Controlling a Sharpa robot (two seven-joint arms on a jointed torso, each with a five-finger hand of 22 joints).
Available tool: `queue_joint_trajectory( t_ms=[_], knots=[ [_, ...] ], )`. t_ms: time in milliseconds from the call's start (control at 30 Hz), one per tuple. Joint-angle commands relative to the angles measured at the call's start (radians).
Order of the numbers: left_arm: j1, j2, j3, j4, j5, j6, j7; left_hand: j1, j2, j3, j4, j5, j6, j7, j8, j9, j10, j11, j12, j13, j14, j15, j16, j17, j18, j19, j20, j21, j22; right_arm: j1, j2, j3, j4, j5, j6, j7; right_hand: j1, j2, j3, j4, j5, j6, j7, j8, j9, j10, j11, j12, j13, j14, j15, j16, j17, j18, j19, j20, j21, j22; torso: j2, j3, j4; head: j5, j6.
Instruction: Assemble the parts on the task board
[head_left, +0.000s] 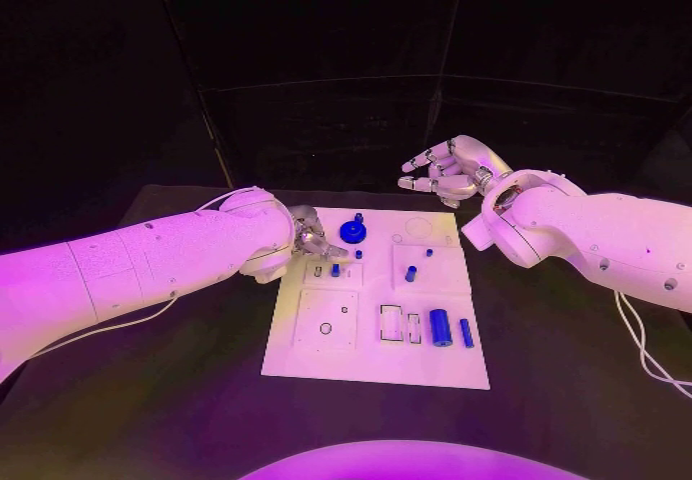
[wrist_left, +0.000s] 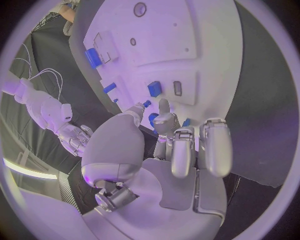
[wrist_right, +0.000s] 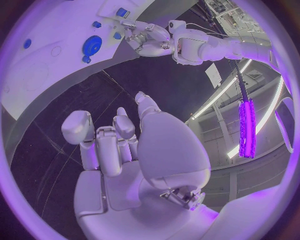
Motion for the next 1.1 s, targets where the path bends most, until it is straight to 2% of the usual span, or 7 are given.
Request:
queue_joint_trajectory(
  t_ms=[33,167,333,500,667,833,1100],
  knots=[
    [0.004,-0.004,0.017,0.004,0.038,-0.027,0.023,0.012,-0.001,-0.016,0.002,-0.003,-0.008,0.006,-0.008,-0.002,-0.015,0.004,-0.016,-0.017,0.106,-0.003,0.003,0.263,-0.013,0.023,-0.004,-0.010,0.003,0.002,0.002,0.001,-0.001,0.003,0.000,0.012,-0.005,0.004,-0.004,0.002,0.003,-0.002,-0.005,0.006,0.000,-0.009,-0.001,-0.005,-0.002,0.069,-0.005,-0.005,0.107,0.005,-0.006,0.000,-0.005,-0.001,0.000,0.0003,-0.0007,0.003,0.002],
    [0.013,-0.012,0.041,-0.001,0.054,-0.008,0.018,0.019,0.005,-0.038,0.003,-0.002,-0.019,0.011,-0.016,-0.005,-0.032,0.008,-0.034,-0.041,0.106,0.000,0.003,0.263,-0.011,0.019,-0.002,-0.019,-0.007,0.001,0.002,0.001,-0.001,0.004,0.001,0.012,-0.005,0.004,-0.004,0.002,0.003,-0.002,-0.005,0.006,0.000,-0.009,-0.001,-0.005,-0.002,0.069,-0.005,-0.005,0.107,0.005,-0.006,0.000,-0.005,-0.001,0.001,0.0007,-0.0011,0.004,0.005],
    [0.033,-0.018,0.052,-0.026,0.062,0.022,0.007,0.051,0.015,-0.058,-0.002,0.000,-0.028,0.016,-0.024,-0.011,-0.044,0.013,-0.046,-0.057,0.106,0.004,0.003,0.263,-0.010,0.017,0.002,-0.026,-0.014,0.001,0.002,0.001,-0.002,0.004,0.002,0.011,-0.005,0.004,-0.004,0.002,0.003,-0.002,-0.005,0.006,0.000,-0.009,-0.001,-0.005,-0.002,0.069,-0.005,-0.005,0.107,0.005,-0.006,0.000,-0.005,-0.001,0.000,0.0014,-0.0009,0.007,0.005],
    [0.058,-0.005,0.055,-0.096,0.065,0.075,0.000,0.088,0.021,-0.088,-0.004,-0.001,-0.049,0.027,-0.048,-0.026,-0.055,0.021,-0.056,-0.074,0.106,0.010,0.003,0.263,-0.008,0.013,0.007,-0.035,-0.022,0.001,0.004,0.001,-0.004,0.004,0.004,0.010,-0.007,0.005,-0.005,0.003,0.003,-0.002,-0.005,0.006,0.000,-0.008,-0.001,-0.004,-0.001,0.069,-0.005,-0.005,0.107,0.005,-0.006,0.000,-0.005,0.000,0.001,0.0001,-0.0020,0.007,0.006],
    [0.071,0.030,0.056,-0.179,0.064,0.120,-0.002,0.095,0.018,-0.119,0.001,0.000,-0.074,0.041,-0.077,-0.047,-0.064,0.033,-0.061,-0.084,0.106,0.020,0.003,0.263,-0.008,0.012,0.015,-0.038,-0.024,0.001,0.006,0.001,-0.005,0.004,0.006,0.009,-0.007,0.005,-0.005,0.003,0.003,-0.002,-0.005,0.006,0.000,-0.008,-0.001,-0.004,-0.001,0.069,-0.005,-0.005,0.107,0.005,-0.006,0.000,-0.005,0.000,0.002,-0.0001,-0.0025,0.011,0.006],
    [0.078,0.070,0.056,-0.258,0.048,0.189,-0.013,0.108,0.028,-0.140,0.001,0.000,-0.084,0.050,-0.099,-0.066,-0.074,0.041,-0.068,-0.097,0.106,0.027,0.003,0.263,-0.006,0.009,0.022,-0.045,-0.031,0.001,0.010,0.001,-0.006,0.004,0.010,0.008,-0.007,0.005,-0.006,0.003,0.003,-0.003,-0.005,0.006,0.000,-0.008,-0.001,-0.004,-0.001,0.069,-0.005,-0.005,0.107,0.005,-0.006,0.000,-0.005,0.000,0.003,-0.0008,-0.0040,0.007,0.008],
    [0.077,0.120,0.055,-0.346,0.008,0.242,-0.012,0.113,0.036,-0.157,0.002,0.000,-0.089,0.056,-0.115,-0.080,-0.083,0.047,-0.072,-0.106,0.106,0.032,0.003,0.263,-0.005,0.008,0.027,-0.049,-0.034,0.001,0.014,0.001,-0.008,0.004,0.014,0.007,-0.007,0.005,-0.006,0.003,0.003,-0.003,-0.005,0.006,0.000,-0.008,-0.001,-0.004,-0.001,0.069,-0.005,-0.005,0.107,0.005,-0.006,0.000,-0.005,0.000,0.004,-0.0025,-0.0035,0.002,0.006]
  ],
)
